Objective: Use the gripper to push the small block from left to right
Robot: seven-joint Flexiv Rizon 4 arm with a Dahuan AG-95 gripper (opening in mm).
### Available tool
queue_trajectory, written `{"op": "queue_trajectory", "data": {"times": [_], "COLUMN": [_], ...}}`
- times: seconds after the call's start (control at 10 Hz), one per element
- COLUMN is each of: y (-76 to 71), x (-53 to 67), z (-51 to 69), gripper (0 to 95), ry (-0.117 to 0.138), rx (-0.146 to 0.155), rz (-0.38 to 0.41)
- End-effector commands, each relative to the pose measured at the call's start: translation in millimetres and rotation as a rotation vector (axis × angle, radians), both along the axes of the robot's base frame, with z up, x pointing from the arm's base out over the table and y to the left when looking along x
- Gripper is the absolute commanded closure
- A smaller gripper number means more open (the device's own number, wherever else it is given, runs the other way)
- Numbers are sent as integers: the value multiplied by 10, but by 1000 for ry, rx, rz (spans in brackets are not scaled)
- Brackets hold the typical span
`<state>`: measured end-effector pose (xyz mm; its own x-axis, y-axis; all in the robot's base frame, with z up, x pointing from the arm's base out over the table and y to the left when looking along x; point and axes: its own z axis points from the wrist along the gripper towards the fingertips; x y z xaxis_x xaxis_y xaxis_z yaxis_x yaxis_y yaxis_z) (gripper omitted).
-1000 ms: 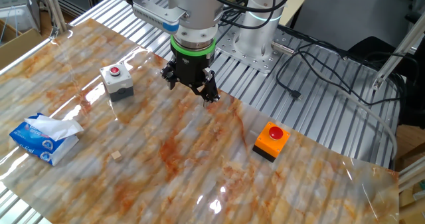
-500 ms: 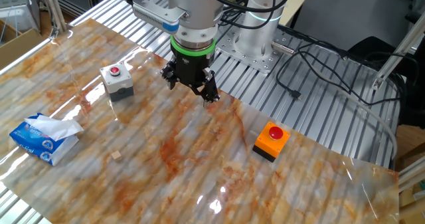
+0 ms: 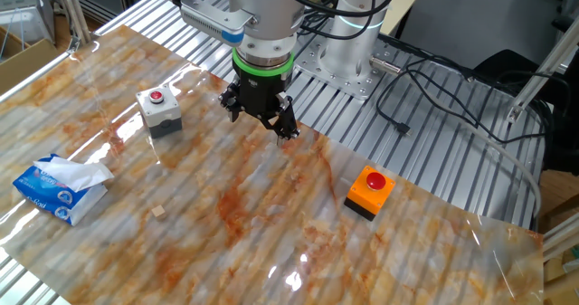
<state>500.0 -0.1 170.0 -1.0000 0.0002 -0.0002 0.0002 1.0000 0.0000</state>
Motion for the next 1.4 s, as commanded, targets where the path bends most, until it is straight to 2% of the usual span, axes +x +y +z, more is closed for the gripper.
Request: {"op": "queue_trajectory", "data": {"times": [0.1,0.3,0.9,1.0,1.2,1.4], "y": [6,29,42,45,30,-68], "x": [-4,-29,-83,-82,-62,-40], "z": [-13,-86,-144,-156,-225,-279], "gripper": [760,760,760,950,950,950], "ry": [-65,-67,-65,-63,-61,-59], "rx": [11,16,29,36,41,39], "rz": [-297,-307,-308,-304,-298,-246]}}
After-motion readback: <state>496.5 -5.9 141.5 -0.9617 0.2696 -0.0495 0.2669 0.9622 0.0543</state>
